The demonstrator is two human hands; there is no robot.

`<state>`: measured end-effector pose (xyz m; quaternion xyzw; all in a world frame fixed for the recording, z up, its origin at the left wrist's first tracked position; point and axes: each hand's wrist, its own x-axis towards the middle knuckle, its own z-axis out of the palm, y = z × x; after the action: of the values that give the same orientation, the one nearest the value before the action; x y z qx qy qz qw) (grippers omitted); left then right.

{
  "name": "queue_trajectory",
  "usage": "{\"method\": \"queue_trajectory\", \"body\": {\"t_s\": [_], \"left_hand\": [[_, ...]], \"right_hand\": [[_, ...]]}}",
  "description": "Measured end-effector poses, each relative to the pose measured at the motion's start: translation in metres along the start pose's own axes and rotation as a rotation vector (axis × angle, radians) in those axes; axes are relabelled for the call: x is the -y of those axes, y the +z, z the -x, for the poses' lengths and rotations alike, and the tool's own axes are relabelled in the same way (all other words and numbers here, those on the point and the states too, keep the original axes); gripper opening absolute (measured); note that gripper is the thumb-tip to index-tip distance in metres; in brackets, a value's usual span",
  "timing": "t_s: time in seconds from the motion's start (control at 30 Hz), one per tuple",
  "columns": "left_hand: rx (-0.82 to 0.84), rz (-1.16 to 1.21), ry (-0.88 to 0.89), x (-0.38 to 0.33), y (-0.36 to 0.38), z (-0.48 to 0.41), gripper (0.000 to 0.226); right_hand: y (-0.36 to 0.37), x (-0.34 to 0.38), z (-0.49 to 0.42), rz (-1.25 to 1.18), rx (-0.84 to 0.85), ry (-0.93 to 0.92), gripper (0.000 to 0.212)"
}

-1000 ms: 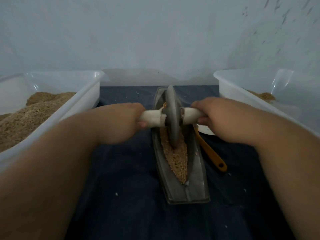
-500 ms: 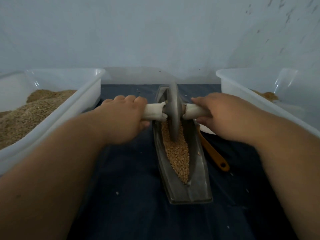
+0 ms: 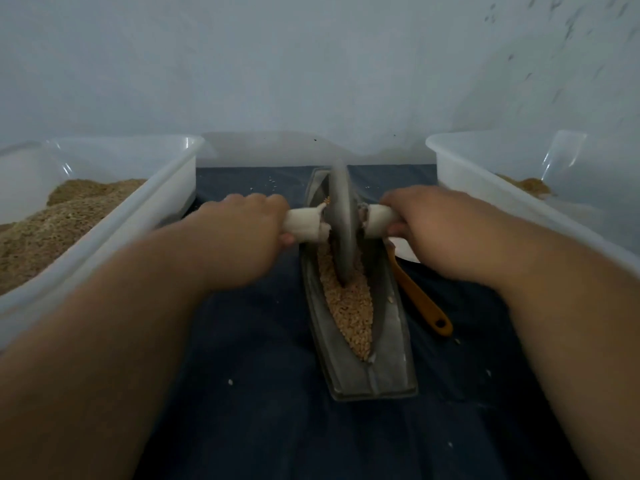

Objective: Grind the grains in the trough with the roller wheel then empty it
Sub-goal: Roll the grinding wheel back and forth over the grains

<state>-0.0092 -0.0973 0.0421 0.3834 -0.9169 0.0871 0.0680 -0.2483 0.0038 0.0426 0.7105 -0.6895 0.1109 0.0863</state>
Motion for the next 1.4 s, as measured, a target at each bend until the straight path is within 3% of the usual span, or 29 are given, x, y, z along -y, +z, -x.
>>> {"method": "queue_trajectory", "body": {"t_s": [0.1, 0.27, 0.43, 0.57, 0.73, 0.83, 1.0, 1.13, 1.27, 1.4], "left_hand": [[-0.204, -0.116, -0.08, -0.006, 0.019, -0.011, 0.041], [-0.208, -0.097, -0.117, -0.005, 0.026, -0.015, 0.044], [-0.096, -0.065, 0.028, 0.0, 0.004, 0.0, 0.038], [0.206, 0.073, 0.089, 0.004, -0.02, 0.016, 0.024], [0.3, 0.133, 0.121, 0.003, -0.03, 0.02, 0.02], [0.232, 0.128, 0.064, 0.005, -0.017, 0.01, 0.022], [-0.246, -0.108, -0.063, -0.004, 0.022, -0.012, 0.041], [-0.328, -0.122, -0.09, -0.006, 0.031, -0.018, 0.043], [-0.242, -0.139, -0.048, -0.004, 0.02, -0.012, 0.046], [0.036, 0.003, 0.048, 0.003, -0.002, 0.004, 0.033]], "right_hand": [[0.021, 0.003, -0.012, 0.115, -0.223, 0.044, 0.029], [0.027, 0.006, -0.016, 0.192, -0.222, 0.033, 0.037], [-0.001, 0.005, 0.0, 0.055, -0.021, -0.017, 0.031], [-0.032, 0.007, 0.016, -0.042, 0.258, -0.001, 0.047], [-0.042, 0.009, 0.023, -0.073, 0.34, -0.003, 0.041], [-0.024, 0.005, 0.011, -0.118, 0.218, 0.02, 0.027], [0.02, 0.001, -0.015, 0.151, -0.261, 0.067, 0.019], [0.028, -0.002, -0.022, 0.162, -0.291, 0.092, 0.023], [0.015, -0.001, -0.011, 0.056, -0.169, 0.021, 0.024], [-0.014, 0.007, 0.009, 0.061, 0.021, -0.069, 0.02]]}}
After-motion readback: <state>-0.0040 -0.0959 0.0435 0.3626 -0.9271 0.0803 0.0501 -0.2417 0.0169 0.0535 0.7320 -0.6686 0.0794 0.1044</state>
